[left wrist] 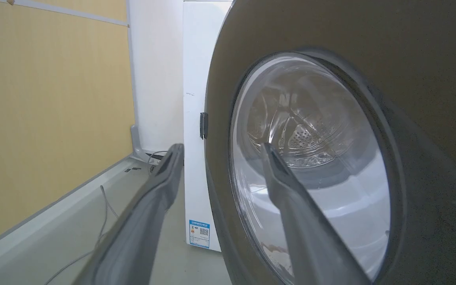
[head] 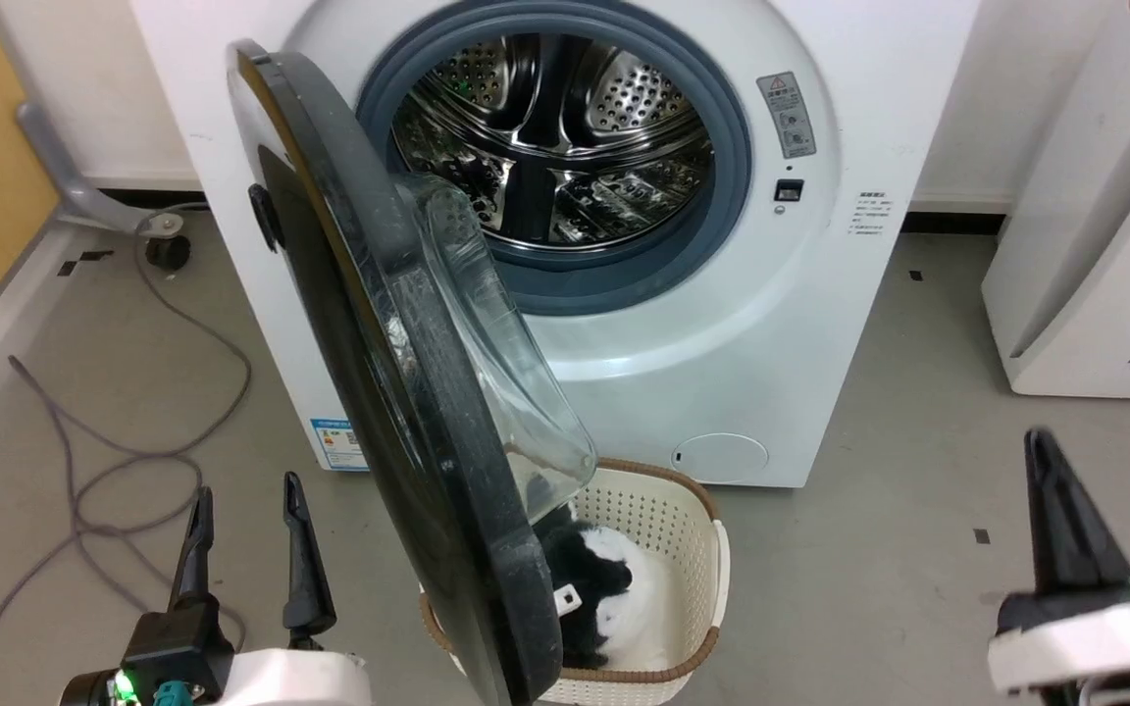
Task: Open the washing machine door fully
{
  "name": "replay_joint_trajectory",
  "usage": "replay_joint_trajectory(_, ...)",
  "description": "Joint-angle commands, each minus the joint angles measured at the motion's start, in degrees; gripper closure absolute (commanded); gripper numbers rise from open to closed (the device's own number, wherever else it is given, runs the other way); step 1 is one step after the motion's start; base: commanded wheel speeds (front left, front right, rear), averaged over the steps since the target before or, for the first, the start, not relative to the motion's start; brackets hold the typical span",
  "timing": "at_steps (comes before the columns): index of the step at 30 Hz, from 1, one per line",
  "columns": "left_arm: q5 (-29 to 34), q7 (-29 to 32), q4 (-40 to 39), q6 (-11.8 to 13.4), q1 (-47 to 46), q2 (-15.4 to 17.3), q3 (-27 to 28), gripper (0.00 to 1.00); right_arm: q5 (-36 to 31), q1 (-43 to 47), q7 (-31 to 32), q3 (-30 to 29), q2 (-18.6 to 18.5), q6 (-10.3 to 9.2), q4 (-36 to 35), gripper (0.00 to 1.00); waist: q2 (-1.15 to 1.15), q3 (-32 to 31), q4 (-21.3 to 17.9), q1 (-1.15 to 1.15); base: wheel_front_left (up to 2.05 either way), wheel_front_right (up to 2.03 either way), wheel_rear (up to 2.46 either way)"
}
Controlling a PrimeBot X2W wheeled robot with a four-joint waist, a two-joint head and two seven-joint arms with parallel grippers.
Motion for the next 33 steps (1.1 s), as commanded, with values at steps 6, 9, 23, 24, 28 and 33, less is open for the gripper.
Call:
replay_joint_trajectory(6, 0.5, -0.3, -0.2, -0.3, 0.6, 0.1, 0.3, 0.0, -4.9, 5.7, -0.2, -2.0, 3.5, 0.05, -0.8, 0.0, 0.0, -0.2, -0.7, 0.0, 0.0, 0.0, 0.0)
replay_joint_trajectory(9, 0.6, -0.3, 0.0, -0.5, 0.7, 0.1, 0.4, 0.0, -7.9, 7.4, -0.2, -2.9, 4.4, 0.05, -1.5, 0.0, 0.0, -0.3, -0.7, 0.0, 0.0, 0.0, 0.0)
replay_joint_trajectory(23, 2.6, -0.3, -1.4, -1.4, -1.9, 0.1, 3.0, 1.0, -10.3, 9.0, -0.2, -5.0, 7.2, 0.05, -3.9, 0.0, 0.0, -0.4, -0.2, 0.0, 0.0, 0.0, 0.0)
replay_joint_trajectory(24, 3.0, -0.3, -2.4, -1.5, -2.5, 0.1, 3.3, 1.0, -10.4, 9.0, -0.2, -5.3, 7.2, 0.05, -4.1, 0.0, 0.0, -0.4, -0.1, 0.0, 0.0, 0.0, 0.0)
replay_joint_trajectory(28, 4.4, -0.3, -6.1, -2.1, -5.0, 0.6, 4.1, 1.0, -11.1, 9.1, -0.2, -5.5, 7.3, 0.05, -4.6, 0.0, 0.0, -0.6, 0.1, 0.0, 0.0, 0.0, 0.0)
replay_joint_trajectory(33, 6.0, -0.3, -11.6, -2.7, -7.8, 0.7, 3.0, 1.0, -10.9, 9.0, -0.2, -5.0, 7.3, 0.05, -4.5, 0.0, 0.0, -0.5, 0.1, 0.0, 0.0, 0.0, 0.0)
